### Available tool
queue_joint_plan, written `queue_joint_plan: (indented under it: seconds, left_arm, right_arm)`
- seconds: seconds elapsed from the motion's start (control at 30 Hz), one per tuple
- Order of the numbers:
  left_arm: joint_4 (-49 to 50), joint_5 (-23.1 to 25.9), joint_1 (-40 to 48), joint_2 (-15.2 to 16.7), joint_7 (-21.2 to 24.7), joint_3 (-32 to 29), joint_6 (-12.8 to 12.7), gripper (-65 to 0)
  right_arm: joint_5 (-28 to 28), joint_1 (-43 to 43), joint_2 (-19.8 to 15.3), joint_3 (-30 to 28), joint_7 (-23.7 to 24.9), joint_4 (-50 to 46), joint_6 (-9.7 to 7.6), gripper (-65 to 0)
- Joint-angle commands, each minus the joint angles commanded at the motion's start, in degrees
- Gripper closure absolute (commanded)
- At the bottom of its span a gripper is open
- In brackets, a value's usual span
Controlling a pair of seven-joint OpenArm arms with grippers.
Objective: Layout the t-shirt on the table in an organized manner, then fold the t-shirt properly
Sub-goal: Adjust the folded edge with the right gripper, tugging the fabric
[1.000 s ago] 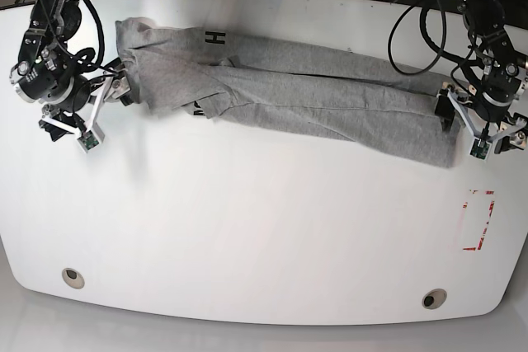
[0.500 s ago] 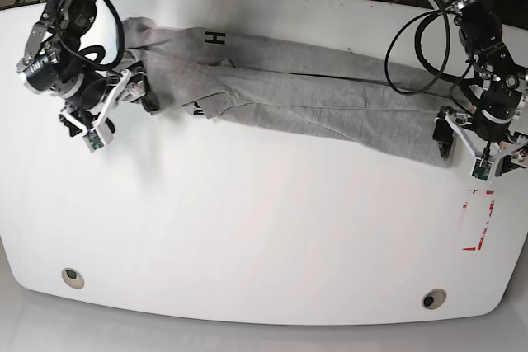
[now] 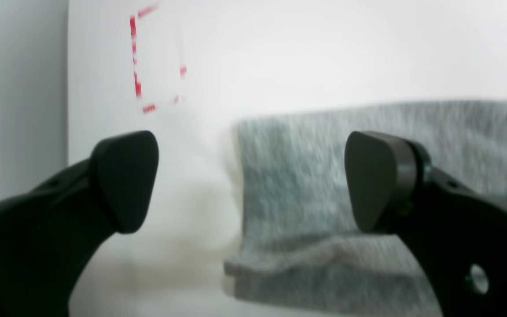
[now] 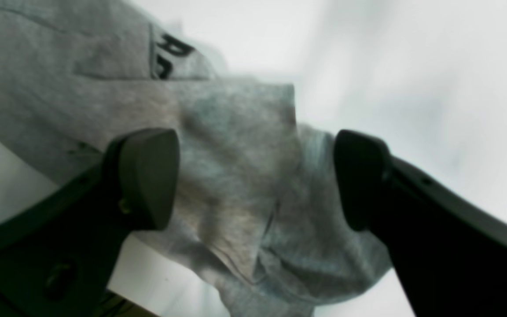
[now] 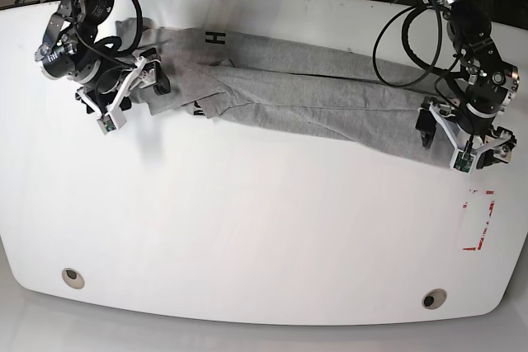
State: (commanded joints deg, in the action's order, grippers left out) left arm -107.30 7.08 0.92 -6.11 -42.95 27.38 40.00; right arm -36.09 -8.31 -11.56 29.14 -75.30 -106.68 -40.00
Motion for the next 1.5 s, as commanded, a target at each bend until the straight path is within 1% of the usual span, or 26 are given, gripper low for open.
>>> queue_joint_plan:
  seconds: [0.17, 0.4, 0.47, 0.5, 0.57, 0.6, 0.63, 0.7, 0.73, 0.77, 0.8, 0.83, 0.9, 1.07, 1.1, 1.3, 1.5]
  left_arm:
    - [0.0, 0.0, 0.0, 0.0, 0.0, 0.1, 0.0, -65.0]
    - [0.0, 0.0, 0.0, -0.1, 0.0, 0.2, 0.0, -65.0]
    - [0.1, 0.0, 0.0, -0.1, 0.0, 0.2, 0.0, -65.0]
    - [0.1, 0.0, 0.0, -0.1, 0.0, 0.2, 0.0, -65.0]
    - [0.1, 0.0, 0.0, -0.1, 0.0, 0.1, 0.0, -65.0]
    - [0.1, 0.0, 0.0, -0.1, 0.0, 0.1, 0.0, -65.0]
    - [0.1, 0.0, 0.0, -0.1, 0.0, 0.1, 0.0, -65.0]
    - [0.1, 0.0, 0.0, 0.0, 0.0, 0.0, 0.0, -65.0]
    - [0.1, 0.0, 0.0, 0.0, 0.0, 0.0, 0.0, -65.0]
    - [0.1, 0.0, 0.0, 0.0, 0.0, 0.0, 0.0, -65.0]
    - [0.1, 0.0, 0.0, 0.0, 0.0, 0.0, 0.0, -65.0]
    - [0.1, 0.0, 0.0, 0.0, 0.0, 0.0, 0.0, -65.0]
    - [0.1, 0.0, 0.0, 0.0, 0.0, 0.0, 0.0, -65.0]
    - [0.2, 0.0, 0.0, 0.0, 0.0, 0.0, 0.0, -65.0]
    - [0.2, 0.0, 0.0, 0.0, 0.1, 0.0, 0.0, -65.0]
    - [0.2, 0.0, 0.0, 0.0, 0.1, 0.0, 0.0, -65.0]
    - [0.2, 0.0, 0.0, 0.0, 0.1, 0.0, 0.0, -65.0]
  right_arm:
    - [-0.1, -0.2, 0.0, -0.2, 0.0, 2.5, 0.00, -50.8]
    - [-0.1, -0.4, 0.3, -0.3, -0.1, 2.5, 0.00, -50.5]
    - [-0.2, -0.4, 0.3, -0.3, -0.1, 2.5, 0.00, -49.5]
    - [-0.2, -0.4, 0.3, -0.4, -0.1, 2.5, 0.00, -46.2]
    - [-0.2, -0.3, 0.3, -0.4, -0.1, 2.5, 0.00, -41.7]
    - [-0.2, -0.3, 0.4, -0.4, -0.1, 2.5, 0.00, -36.3]
    - [-0.2, -0.3, 0.4, -0.4, -0.1, 2.5, 0.00, -34.1]
    - [-0.8, -0.2, 0.4, -0.4, -0.1, 2.5, 0.00, -23.9]
    - [-1.1, -0.2, 0.4, -0.4, -0.1, 2.5, 0.00, -22.0]
    - [-2.3, -0.2, 0.2, -0.4, -0.2, 2.5, 0.00, -17.4]
    - [-3.4, -0.2, 0.1, -0.4, -0.2, 2.5, 0.00, -14.7]
    - [-4.2, -0.2, 0.0, -0.4, -0.3, 2.5, 0.00, -13.9]
    - [-6.7, -0.3, -0.1, -1.0, -0.4, 2.5, 0.00, -13.5]
    - [-11.2, -0.4, -2.1, -5.1, -0.4, 2.5, 0.00, -13.0]
    - [-12.7, -0.6, -2.6, -6.2, -0.4, 2.5, 0.00, -13.0]
    - [-19.6, -2.5, -4.7, -9.2, -0.4, 2.5, 0.00, -13.0]
    - [-25.8, -5.8, -8.9, -13.5, -0.4, 2.5, 0.00, -12.8]
